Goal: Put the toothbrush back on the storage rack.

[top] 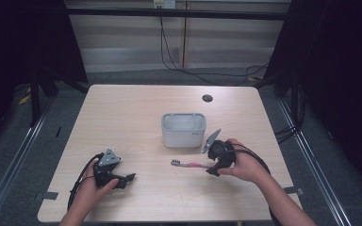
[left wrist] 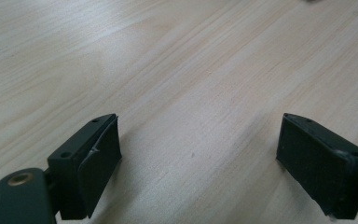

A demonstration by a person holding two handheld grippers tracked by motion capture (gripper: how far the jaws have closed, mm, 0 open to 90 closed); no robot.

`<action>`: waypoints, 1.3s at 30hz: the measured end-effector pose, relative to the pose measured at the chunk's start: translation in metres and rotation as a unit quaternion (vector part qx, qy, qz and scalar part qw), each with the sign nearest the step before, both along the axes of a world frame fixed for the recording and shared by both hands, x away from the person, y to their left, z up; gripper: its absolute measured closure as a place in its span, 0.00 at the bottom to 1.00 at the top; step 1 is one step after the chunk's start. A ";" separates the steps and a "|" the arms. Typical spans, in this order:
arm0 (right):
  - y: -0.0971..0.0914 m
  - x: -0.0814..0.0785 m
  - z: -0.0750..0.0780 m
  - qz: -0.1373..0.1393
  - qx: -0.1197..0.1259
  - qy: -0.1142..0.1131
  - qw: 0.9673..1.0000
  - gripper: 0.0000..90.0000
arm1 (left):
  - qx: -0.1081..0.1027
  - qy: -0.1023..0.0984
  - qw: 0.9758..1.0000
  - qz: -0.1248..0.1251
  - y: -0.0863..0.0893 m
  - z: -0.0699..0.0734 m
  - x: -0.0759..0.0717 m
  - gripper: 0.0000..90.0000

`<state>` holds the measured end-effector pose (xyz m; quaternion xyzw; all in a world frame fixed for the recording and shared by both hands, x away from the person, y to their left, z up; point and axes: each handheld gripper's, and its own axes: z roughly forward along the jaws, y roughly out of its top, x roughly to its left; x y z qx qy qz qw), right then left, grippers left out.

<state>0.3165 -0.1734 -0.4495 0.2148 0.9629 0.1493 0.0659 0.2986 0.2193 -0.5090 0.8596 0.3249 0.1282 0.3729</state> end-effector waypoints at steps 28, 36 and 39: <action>0.043 0.017 -0.003 0.058 -0.034 0.018 0.998 0.53 | 0.003 -0.001 1.000 0.000 0.000 0.000 0.000 0.14; 0.059 0.021 -0.007 0.074 -0.048 0.029 0.996 0.60 | 0.004 -0.003 1.000 -0.001 0.000 0.000 0.000 0.14; 0.061 0.022 -0.007 0.078 -0.052 0.034 0.995 0.62 | 0.003 -0.001 1.000 0.000 0.000 0.000 0.000 0.14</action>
